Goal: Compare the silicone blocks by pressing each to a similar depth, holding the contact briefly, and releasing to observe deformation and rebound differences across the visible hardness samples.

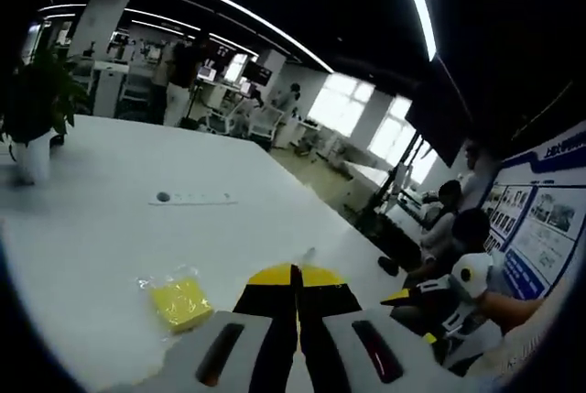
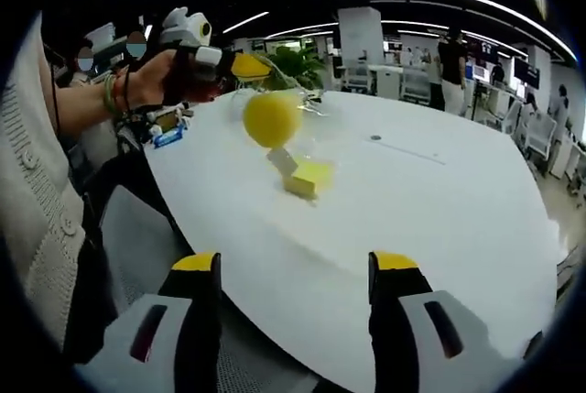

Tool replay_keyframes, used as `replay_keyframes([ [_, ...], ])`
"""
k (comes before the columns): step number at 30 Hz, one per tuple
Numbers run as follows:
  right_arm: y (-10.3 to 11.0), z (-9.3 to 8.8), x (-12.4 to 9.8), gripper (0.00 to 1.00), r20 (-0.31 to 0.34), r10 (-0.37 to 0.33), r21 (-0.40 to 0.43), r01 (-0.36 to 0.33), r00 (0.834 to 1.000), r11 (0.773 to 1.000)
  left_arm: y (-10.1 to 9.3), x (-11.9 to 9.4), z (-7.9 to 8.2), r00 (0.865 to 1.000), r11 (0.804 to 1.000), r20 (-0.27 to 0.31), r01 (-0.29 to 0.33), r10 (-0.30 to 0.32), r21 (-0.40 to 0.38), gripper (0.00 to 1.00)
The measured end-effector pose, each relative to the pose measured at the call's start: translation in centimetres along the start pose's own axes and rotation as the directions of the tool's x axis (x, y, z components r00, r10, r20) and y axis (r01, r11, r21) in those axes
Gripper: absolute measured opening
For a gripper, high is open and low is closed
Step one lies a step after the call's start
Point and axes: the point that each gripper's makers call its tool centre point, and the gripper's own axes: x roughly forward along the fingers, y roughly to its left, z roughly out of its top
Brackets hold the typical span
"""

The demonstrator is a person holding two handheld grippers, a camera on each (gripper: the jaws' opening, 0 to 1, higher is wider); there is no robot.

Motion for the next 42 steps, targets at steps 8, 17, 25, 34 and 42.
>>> replay_keyframes([
  [8, -0.7, 3.3, 1.0, 0.62, -0.017, 0.054, -0.110, -0.056, 0.998, 0.992, 0.5, 0.0, 0.3, 1.000, 1.000, -0.018, 0.009, -0.009, 0.030, 0.00],
  [17, -2.1, 7.0, 3.1, 0.62, -0.054, 0.114, -0.231, -0.123, 0.992, 0.965, 0.4, 0.7, 0.7, 0.998, 0.991, -0.066, 0.031, -0.022, 0.130, 0.00],
  [25, -3.2, 9.1, 5.8, 0.63, -0.103, 0.150, -0.314, -0.175, 0.983, 0.933, 0.3, 1.5, 1.0, 0.994, 0.985, -0.093, 0.067, -0.052, 0.157, 0.00],
  [34, -3.2, 10.8, 10.0, 0.65, -0.178, 0.213, -0.400, -0.268, 0.961, 0.876, 0.2, 2.7, 0.7, 0.986, 0.977, -0.140, 0.112, -0.087, 0.182, 0.00],
  [42, -1.2, 11.7, 13.4, 0.63, -0.234, 0.304, -0.433, -0.379, 0.923, 0.818, -0.1, 3.6, 0.5, 0.979, 0.973, -0.168, 0.143, -0.112, 0.182, 0.00],
])
